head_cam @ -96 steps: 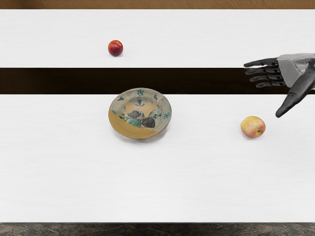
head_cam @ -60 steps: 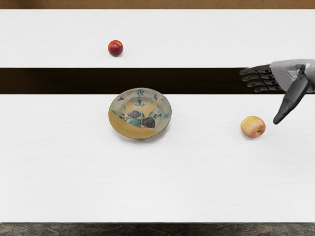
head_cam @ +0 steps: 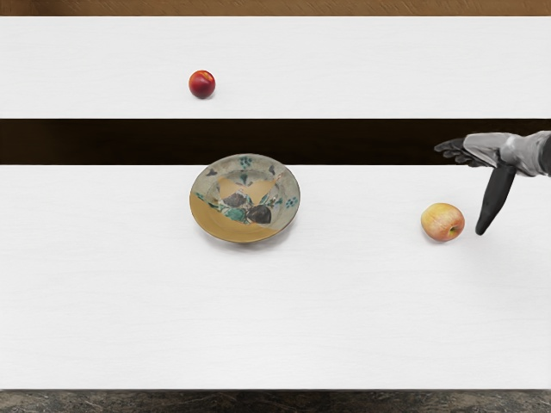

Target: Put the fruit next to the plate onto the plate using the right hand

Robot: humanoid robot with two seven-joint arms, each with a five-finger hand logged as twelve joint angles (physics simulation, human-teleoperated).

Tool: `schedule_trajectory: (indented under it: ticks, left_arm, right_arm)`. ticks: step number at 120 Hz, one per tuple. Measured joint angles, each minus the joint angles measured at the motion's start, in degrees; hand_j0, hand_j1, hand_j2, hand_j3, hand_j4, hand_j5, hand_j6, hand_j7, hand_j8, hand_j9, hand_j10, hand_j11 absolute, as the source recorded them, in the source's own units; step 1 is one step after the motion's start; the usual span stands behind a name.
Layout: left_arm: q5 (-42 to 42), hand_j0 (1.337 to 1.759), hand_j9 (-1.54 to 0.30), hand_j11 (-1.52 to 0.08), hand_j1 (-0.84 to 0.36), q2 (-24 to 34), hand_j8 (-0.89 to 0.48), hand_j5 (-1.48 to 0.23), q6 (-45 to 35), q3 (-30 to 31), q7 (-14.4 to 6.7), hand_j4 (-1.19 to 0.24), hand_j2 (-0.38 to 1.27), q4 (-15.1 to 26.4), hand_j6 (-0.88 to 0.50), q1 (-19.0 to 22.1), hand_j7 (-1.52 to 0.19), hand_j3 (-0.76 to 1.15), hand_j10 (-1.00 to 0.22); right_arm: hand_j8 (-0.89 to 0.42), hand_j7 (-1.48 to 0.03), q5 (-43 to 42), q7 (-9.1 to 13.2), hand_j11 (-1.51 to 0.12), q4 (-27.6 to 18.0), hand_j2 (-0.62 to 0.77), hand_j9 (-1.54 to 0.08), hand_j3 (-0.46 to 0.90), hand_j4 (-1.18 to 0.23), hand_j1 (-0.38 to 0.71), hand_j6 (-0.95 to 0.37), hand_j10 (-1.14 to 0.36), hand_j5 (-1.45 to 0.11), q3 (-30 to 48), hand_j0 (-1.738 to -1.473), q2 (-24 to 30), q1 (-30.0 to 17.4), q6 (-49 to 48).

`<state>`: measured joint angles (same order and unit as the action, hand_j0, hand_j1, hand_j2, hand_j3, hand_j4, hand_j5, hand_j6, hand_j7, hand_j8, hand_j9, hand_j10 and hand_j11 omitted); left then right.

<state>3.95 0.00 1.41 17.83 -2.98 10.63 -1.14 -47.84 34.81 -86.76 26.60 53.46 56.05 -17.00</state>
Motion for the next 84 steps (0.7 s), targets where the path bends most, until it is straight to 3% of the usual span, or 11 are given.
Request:
schedule_trajectory:
  ticks: [35,62,84]
  left_arm:
    - [0.00,1.658,-0.30,-0.30,0.07,0.00,-0.23,-0.30,0.00,0.00,0.00,-0.23,0.05,0.00,-0.23,0.00,-0.30,0.00,-0.23]
    - [0.00,1.658,-0.30,-0.30,0.07,0.00,-0.23,-0.30,0.00,0.00,-0.01,-0.23,0.05,0.00,-0.23,0.00,-0.30,0.00,-0.23]
    - [0.00,1.658,-0.30,-0.30,0.07,0.00,-0.23,-0.30,0.00,0.00,0.00,-0.23,0.05,0.00,-0.23,0.00,-0.30,0.00,-0.23]
  right_arm:
    - [-0.05,-0.06,-11.05,-0.29,-0.06,-0.17,-0.01,-0.06,0.00,-0.05,-0.30,-0.05,-0.05,-0.06,-1.43,-1.658,-6.78,-5.97,14.39]
    - [-0.06,-0.07,-12.26,-0.50,-0.07,0.47,-0.01,-0.07,0.00,-0.06,-0.29,-0.06,-0.06,-0.07,-2.15,-1.658,-6.46,-8.76,16.90]
    - [-0.15,-0.19,-12.34,-0.50,-0.19,1.08,-0.03,-0.19,0.00,-0.15,-0.18,-0.15,-0.15,-0.19,-2.26,-1.658,-6.64,-9.71,17.78]
